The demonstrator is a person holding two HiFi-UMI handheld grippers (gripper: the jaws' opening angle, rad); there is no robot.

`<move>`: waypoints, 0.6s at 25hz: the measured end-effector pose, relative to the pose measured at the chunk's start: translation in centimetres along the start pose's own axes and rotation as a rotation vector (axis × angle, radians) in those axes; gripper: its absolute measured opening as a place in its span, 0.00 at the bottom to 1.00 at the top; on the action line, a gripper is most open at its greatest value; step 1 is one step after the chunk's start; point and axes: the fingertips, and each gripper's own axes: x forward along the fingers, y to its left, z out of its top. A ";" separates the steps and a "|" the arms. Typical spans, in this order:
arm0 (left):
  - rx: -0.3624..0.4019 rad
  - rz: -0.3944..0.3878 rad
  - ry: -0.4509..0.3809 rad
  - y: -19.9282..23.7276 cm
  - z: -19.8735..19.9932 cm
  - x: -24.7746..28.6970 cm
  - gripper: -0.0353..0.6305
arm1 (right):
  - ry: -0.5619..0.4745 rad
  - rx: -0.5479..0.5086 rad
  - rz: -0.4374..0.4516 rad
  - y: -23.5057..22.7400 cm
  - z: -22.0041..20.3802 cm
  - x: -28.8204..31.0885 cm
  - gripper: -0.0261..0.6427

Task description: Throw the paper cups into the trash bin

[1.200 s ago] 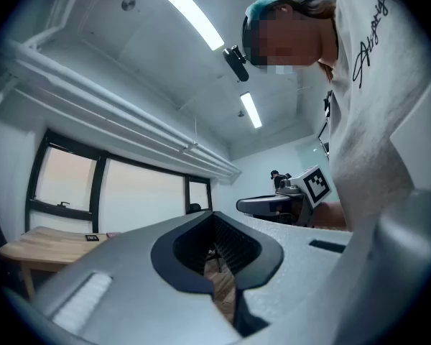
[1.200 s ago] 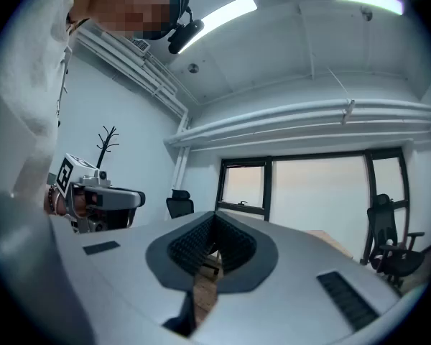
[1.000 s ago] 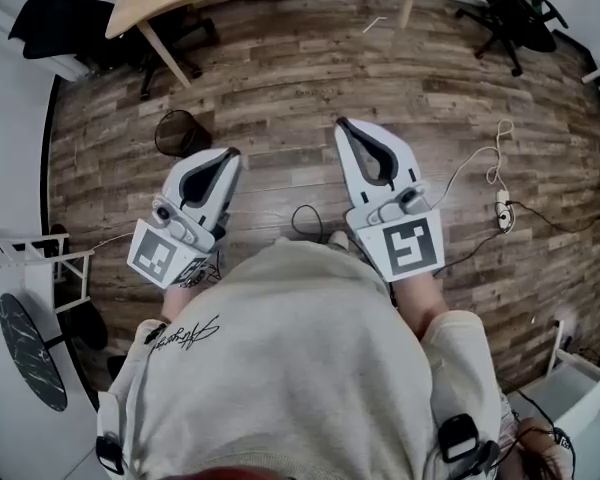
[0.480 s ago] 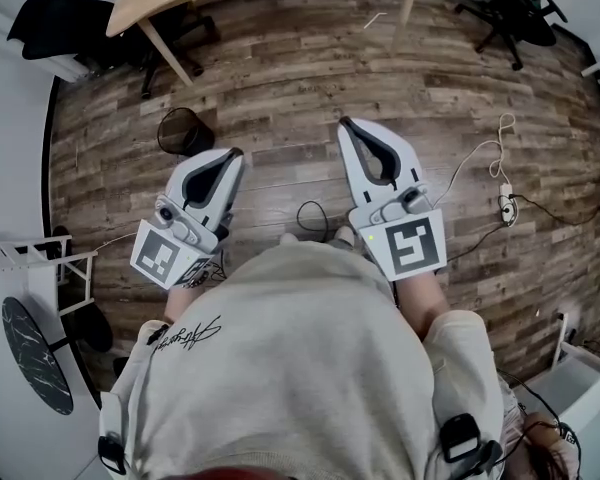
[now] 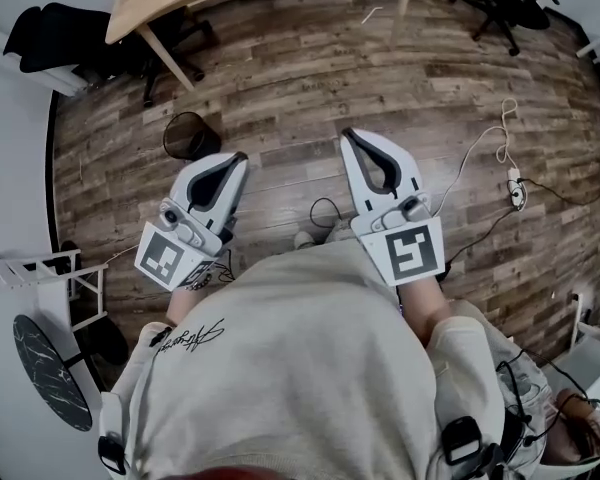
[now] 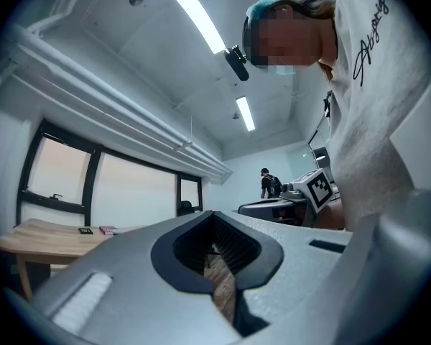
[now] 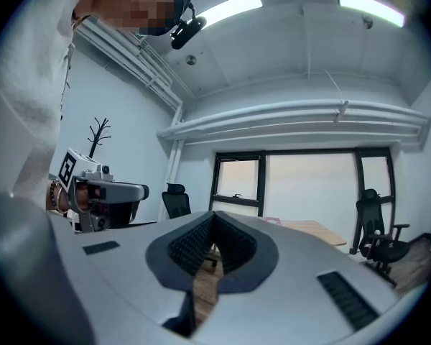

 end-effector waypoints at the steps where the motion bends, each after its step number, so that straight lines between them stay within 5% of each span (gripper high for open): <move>1: -0.005 -0.009 0.006 0.0 -0.3 -0.2 0.06 | 0.004 0.007 -0.010 0.2 -0.3 0.0 0.05; 15: -0.036 -0.043 0.002 2.0 -1.4 1.0 0.06 | 0.031 0.028 -0.061 -0.9 -1.5 1.4 0.05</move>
